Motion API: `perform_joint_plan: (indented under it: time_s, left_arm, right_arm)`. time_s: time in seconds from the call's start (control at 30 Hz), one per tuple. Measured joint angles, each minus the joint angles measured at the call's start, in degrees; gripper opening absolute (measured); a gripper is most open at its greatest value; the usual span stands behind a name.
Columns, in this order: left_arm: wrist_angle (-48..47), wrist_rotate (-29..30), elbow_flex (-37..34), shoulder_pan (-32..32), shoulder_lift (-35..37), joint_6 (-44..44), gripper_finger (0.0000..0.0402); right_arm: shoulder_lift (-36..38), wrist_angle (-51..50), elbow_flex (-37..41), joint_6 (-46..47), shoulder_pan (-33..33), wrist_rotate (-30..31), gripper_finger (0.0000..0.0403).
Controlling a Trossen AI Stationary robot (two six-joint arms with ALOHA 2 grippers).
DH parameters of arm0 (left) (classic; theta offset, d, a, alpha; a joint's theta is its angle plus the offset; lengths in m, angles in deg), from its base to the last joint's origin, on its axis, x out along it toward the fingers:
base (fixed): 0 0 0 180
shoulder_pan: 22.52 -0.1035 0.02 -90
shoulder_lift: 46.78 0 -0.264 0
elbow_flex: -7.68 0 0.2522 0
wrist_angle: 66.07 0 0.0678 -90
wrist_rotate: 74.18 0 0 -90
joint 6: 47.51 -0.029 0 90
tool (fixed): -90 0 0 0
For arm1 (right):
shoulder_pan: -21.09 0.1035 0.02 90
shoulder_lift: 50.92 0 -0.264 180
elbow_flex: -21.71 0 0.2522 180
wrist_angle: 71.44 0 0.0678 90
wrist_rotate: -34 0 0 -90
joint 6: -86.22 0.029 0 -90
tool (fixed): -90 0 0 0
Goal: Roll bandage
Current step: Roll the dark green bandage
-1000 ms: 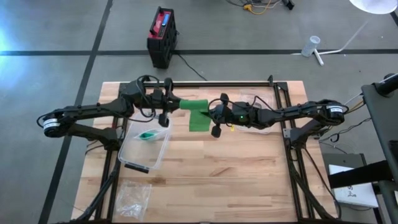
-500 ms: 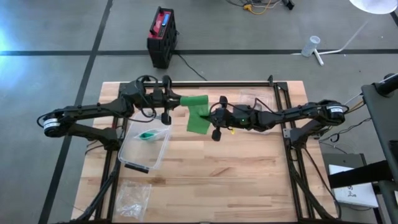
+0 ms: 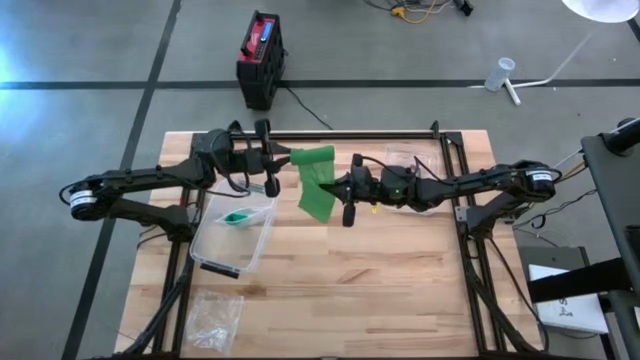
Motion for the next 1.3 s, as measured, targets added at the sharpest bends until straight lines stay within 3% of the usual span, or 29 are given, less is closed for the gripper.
perform_joint_plan:
  time_s: [0.13, 0.33, 0.6, 0.73, 0.93, 1.13, 1.3]
  left_arm:
    - [0.0, 0.0, 0.0, 0.0, 0.0, -1.4, 0.0009]
    - [-1.9, 0.0, 0.0, 0.1, 0.0, -0.4, 0.0009]
    - [-4.3, 0.0, 0.0, 0.2, 0.1, 3.6, 0.0009]
    - [-5.2, -0.5, 0.0, 0.4, 0.1, 4.0, 0.0009]
    - [-5.2, -6.6, 0.0, 0.5, -0.4, 6.8, 0.0009]
    - [-6.2, -6.6, 0.0, 0.4, -0.5, 11.0, 0.0009]
    - [-8.7, -6.6, 0.0, 0.5, -0.5, 14.2, 0.0009]
  right_arm:
    - [0.0, 0.0, 0.0, 0.9, 0.0, 0.0, 0.0020]
    - [2.0, -2.8, 0.0, -3.5, 0.0, 0.5, 0.0097]
    - [12.4, -19.3, 0.0, -10.1, 0.2, 8.2, 0.0202]
    - [17.3, -18.4, 0.0, -17.7, 1.6, 8.1, 0.0239]
    - [16.7, -9.6, -0.1, -28.2, 3.8, 6.3, 0.0271]
    - [10.9, -0.9, -0.1, -34.5, 4.0, 4.7, 0.0283]
    - [6.6, -6.2, -5.9, -37.9, 4.0, 4.7, 0.0276]
